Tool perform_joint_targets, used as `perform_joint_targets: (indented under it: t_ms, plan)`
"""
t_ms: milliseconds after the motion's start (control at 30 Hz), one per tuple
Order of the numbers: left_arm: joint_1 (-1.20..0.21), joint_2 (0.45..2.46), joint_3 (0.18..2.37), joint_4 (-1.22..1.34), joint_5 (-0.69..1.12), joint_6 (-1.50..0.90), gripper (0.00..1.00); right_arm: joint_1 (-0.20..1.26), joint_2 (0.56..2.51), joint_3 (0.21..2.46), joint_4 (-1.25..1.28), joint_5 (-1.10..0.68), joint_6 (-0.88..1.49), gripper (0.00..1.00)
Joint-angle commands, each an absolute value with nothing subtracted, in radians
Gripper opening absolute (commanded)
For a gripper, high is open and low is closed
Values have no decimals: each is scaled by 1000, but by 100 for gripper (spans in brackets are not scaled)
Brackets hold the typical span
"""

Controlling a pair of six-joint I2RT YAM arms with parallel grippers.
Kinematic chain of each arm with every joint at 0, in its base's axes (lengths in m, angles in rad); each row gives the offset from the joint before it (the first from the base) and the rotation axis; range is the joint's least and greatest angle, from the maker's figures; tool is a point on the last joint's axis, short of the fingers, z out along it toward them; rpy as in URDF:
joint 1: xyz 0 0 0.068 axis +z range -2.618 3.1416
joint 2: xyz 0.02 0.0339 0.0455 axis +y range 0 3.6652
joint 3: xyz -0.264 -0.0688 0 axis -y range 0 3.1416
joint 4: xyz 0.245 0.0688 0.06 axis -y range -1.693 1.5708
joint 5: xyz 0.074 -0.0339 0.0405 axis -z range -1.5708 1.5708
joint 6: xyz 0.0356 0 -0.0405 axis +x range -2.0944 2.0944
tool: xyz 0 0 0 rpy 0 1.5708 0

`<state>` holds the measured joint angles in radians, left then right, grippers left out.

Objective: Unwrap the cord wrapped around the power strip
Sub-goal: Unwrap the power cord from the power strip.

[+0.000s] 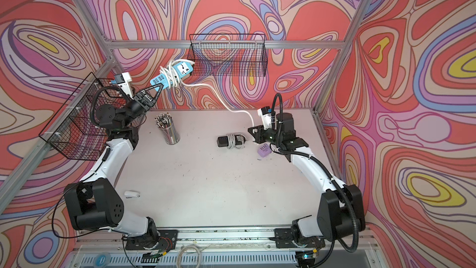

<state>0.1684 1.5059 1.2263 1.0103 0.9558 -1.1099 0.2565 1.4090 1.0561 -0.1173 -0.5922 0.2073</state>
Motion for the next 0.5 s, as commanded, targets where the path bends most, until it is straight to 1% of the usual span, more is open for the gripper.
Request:
perform_joint_targets:
  t_ms: [0, 200, 467]
  plan:
    - [188, 1482, 1229, 1207, 905, -1201, 0, 320, 1445, 1014, -98, -573, 221, 0]
    - [192, 1488, 1232, 1234, 900, -1221, 0, 430, 1539, 927, -34, -540, 252, 0]
    - [190, 1494, 1234, 1256, 895, -1243, 0, 438, 1651, 868, 64, -509, 269, 0]
